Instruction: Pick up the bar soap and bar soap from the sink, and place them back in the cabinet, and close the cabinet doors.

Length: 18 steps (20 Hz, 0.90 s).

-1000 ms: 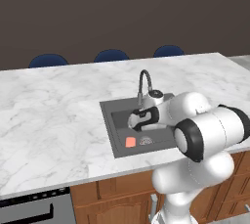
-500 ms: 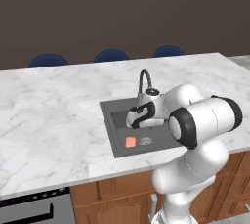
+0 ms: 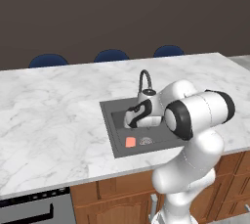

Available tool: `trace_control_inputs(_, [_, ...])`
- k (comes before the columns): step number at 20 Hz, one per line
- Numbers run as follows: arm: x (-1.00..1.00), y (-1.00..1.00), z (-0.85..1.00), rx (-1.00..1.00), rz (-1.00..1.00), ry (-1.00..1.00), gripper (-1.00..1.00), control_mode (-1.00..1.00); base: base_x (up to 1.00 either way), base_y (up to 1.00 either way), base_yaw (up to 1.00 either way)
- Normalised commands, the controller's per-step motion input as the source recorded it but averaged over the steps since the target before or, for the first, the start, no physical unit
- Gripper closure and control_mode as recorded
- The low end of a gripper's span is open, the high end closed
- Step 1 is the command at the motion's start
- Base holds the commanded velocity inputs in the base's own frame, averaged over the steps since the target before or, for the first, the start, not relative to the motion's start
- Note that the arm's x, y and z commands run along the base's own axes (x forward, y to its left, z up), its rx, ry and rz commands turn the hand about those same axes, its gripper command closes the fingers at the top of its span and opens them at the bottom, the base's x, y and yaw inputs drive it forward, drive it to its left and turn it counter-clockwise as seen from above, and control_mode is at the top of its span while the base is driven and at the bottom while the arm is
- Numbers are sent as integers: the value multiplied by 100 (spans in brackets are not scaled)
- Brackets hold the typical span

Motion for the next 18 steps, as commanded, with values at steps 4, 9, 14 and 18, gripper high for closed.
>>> trace_control_inputs(4, [15, 6, -13, 0, 0, 3, -100, -100, 0, 0, 0])
trace_control_inputs(9, [12, 0, -10, 0, 0, 2, -100, -100, 0, 0, 0])
trace_control_inputs(14, [5, 0, -8, 0, 0, 1, -100, -100, 0, 0, 0])
trace_control_inputs(18, [7, 0, -8, 0, 0, 1, -100, -100, 0, 0, 0])
